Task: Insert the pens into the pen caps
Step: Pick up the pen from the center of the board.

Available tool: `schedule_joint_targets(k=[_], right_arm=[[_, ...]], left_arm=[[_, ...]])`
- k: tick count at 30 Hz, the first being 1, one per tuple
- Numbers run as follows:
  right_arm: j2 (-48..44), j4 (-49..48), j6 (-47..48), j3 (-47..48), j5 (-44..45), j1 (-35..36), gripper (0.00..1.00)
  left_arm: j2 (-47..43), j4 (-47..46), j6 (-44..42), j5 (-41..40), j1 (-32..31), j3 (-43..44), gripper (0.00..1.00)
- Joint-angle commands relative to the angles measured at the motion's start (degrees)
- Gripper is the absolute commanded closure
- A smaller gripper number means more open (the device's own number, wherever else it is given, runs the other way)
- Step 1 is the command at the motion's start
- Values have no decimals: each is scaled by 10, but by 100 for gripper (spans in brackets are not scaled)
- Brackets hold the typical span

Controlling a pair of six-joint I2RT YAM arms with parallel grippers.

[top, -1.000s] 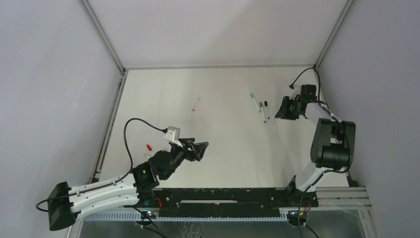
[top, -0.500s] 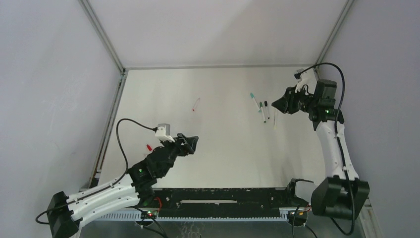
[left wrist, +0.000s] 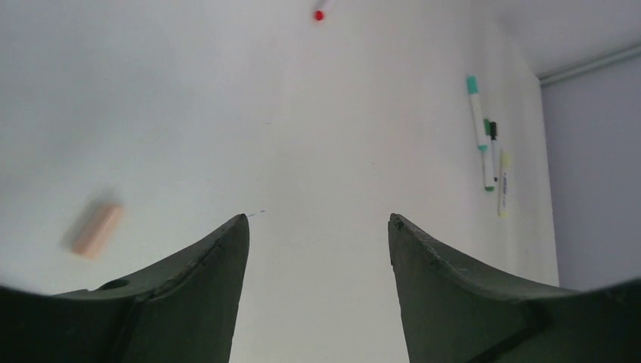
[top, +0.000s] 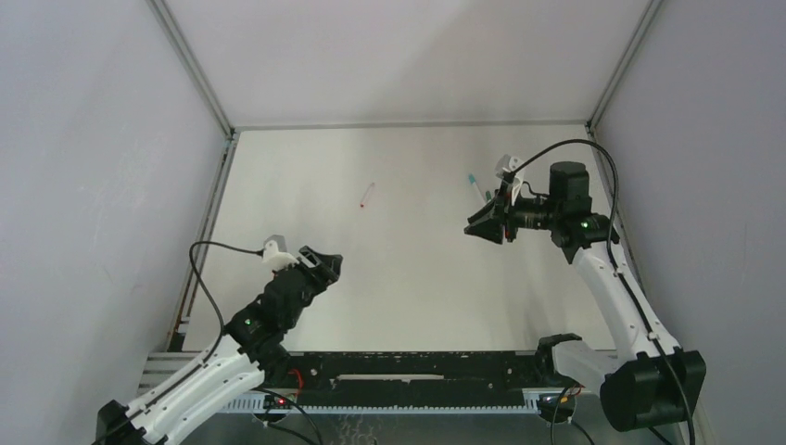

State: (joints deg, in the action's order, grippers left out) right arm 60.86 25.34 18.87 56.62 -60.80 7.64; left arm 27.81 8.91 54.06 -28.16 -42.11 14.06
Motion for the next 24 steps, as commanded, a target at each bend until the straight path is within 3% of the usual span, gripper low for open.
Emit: schedule_joint_targets(k=[1, 9, 17, 24], right_arm=[[21, -18, 31, -33, -33, -6, 61], [19, -14, 41, -33, -9, 16, 61], [26, -12, 45, -33, 6, 26, 61], [27, -9, 52, -33, 18, 30, 61]], left_arm=[[-17, 114, 82, 7, 38, 1, 29], [14, 235, 101, 1, 92, 57, 38], [114, 388, 147, -38, 143, 150, 43], [163, 397, 157, -36, 164, 163, 56]])
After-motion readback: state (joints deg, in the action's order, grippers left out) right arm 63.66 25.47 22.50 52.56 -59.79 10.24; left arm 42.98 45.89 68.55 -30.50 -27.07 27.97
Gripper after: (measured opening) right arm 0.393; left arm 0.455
